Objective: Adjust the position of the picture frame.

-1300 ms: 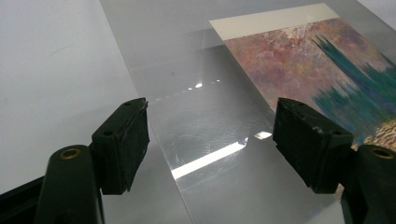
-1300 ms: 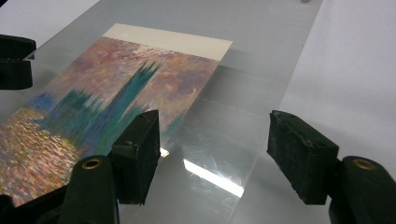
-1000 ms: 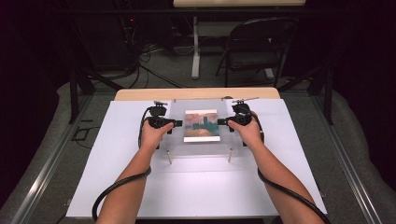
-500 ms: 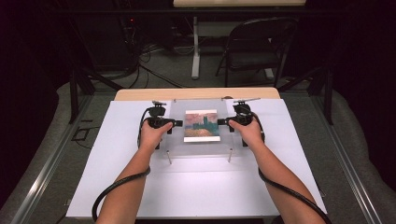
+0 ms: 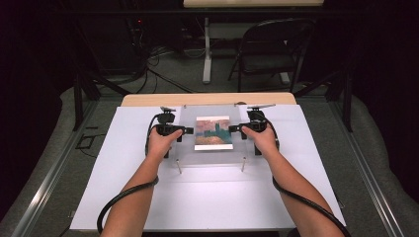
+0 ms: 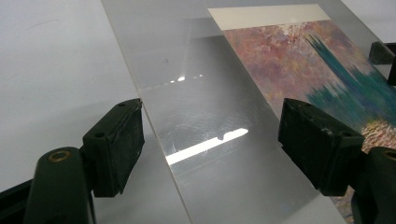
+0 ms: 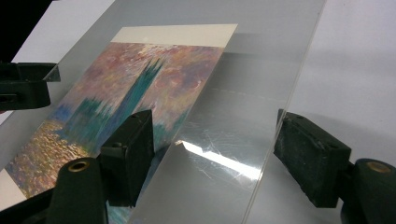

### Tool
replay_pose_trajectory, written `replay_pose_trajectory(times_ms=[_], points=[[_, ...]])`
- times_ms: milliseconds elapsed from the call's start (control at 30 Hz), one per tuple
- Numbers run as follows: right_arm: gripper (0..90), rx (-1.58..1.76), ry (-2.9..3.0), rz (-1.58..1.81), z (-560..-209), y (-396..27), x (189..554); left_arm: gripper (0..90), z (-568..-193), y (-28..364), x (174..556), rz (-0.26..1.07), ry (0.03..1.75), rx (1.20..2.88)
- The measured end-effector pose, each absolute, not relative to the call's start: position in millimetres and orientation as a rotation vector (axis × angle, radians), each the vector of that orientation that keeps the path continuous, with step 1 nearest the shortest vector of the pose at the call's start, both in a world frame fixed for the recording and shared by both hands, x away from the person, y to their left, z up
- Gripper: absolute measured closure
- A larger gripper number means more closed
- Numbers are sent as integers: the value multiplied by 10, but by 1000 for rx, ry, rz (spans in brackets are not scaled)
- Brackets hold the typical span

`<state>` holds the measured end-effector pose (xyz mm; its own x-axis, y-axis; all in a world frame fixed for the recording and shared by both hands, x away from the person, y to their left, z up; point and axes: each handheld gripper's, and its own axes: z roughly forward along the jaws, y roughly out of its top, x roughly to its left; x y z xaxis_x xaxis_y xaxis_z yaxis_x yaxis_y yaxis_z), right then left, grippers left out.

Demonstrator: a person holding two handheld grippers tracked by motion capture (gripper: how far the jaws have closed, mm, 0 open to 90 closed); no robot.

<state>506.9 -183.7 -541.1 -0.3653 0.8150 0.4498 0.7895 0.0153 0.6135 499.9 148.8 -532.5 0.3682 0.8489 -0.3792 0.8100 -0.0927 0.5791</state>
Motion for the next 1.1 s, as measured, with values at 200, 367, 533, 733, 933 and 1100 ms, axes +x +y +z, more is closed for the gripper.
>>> replay_pose_trajectory(times_ms=[200,367,533,733,933,1100], points=[[278,1762,2217,1295,-5406,-1829,5070,227,-5332,1495,5005,47,1447,1884],[278,1761,2215,1295,-5407,-1827,5070,232,-5348,1517,5005,-1,1455,1861],[277,1761,2215,1295,-5407,-1826,5069,241,-5352,1518,5004,-5,1453,1858],[277,1755,2217,1293,-5405,-1825,5069,240,-5351,1509,5006,2,1456,1856],[276,1751,2220,1290,-5402,-1825,5067,242,-5349,1505,5003,10,1459,1853],[276,1745,2223,1275,-5393,-1821,5064,245,-5349,1508,5001,10,1457,1852]])
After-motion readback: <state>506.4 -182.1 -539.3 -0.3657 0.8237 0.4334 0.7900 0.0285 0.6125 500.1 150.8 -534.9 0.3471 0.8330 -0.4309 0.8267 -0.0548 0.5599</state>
